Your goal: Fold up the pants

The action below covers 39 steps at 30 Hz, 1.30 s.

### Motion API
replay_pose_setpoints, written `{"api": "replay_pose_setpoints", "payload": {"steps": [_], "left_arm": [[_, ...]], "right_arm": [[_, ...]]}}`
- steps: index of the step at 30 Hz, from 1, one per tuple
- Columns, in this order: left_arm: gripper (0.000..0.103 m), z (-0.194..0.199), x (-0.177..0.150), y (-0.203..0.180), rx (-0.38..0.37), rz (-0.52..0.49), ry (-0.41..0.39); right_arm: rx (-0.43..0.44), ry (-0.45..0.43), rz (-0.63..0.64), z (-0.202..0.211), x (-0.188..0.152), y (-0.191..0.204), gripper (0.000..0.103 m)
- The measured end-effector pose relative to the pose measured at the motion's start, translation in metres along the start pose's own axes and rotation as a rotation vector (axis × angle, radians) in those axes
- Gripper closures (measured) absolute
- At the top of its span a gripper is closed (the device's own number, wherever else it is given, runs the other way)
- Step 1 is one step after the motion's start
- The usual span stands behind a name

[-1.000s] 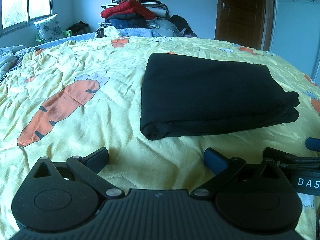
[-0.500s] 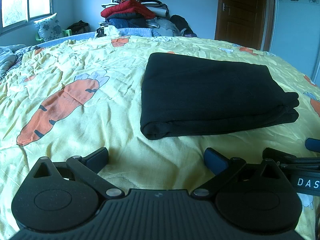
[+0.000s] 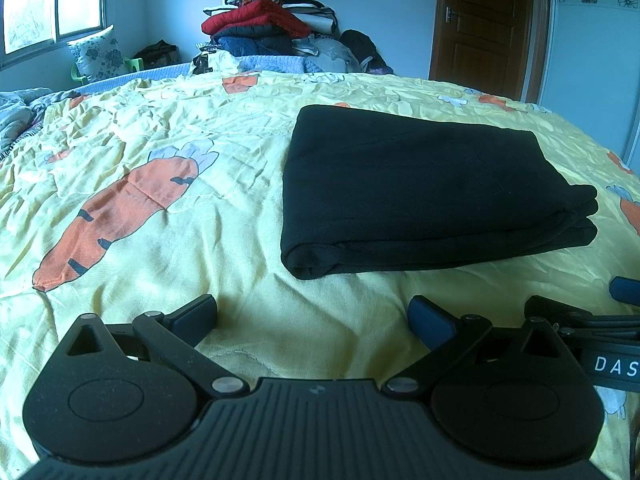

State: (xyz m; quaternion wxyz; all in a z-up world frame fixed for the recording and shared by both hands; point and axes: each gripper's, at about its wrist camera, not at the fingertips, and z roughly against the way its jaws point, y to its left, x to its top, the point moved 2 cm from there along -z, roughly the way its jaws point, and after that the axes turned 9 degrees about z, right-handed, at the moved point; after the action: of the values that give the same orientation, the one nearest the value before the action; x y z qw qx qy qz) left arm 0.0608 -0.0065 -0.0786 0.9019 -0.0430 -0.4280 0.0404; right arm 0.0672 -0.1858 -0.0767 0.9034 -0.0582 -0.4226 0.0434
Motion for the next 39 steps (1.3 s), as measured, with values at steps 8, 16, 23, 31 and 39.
{"api": "replay_pose_setpoints", "payload": {"steps": [8, 16, 23, 31, 39], "left_arm": [[0.0, 0.0, -0.0007, -0.0005, 0.006, -0.003, -0.002], [0.0, -0.0002, -0.0006, -0.0005, 0.009, -0.004, -0.002], [0.0, -0.0003, -0.0004, -0.001, 0.026, -0.005, -0.005], [0.0, -0.0003, -0.0002, -0.0009, 0.033, -0.002, -0.005], [0.0, -0.0003, -0.0002, -0.001, 0.033, -0.001, -0.004]], "right_arm": [[0.0, 0.0, 0.0, 0.0002, 0.0, -0.0001, 0.0], [0.0, 0.0, 0.0, 0.0004, 0.0, -0.0002, 0.0], [0.0, -0.001, 0.0, 0.0004, -0.0001, -0.0001, 0.0], [0.0, -0.001, 0.0, 0.0003, -0.0001, -0.0002, 0.0], [0.001, -0.002, 0.001, 0.0003, -0.0001, -0.0003, 0.0]]}}
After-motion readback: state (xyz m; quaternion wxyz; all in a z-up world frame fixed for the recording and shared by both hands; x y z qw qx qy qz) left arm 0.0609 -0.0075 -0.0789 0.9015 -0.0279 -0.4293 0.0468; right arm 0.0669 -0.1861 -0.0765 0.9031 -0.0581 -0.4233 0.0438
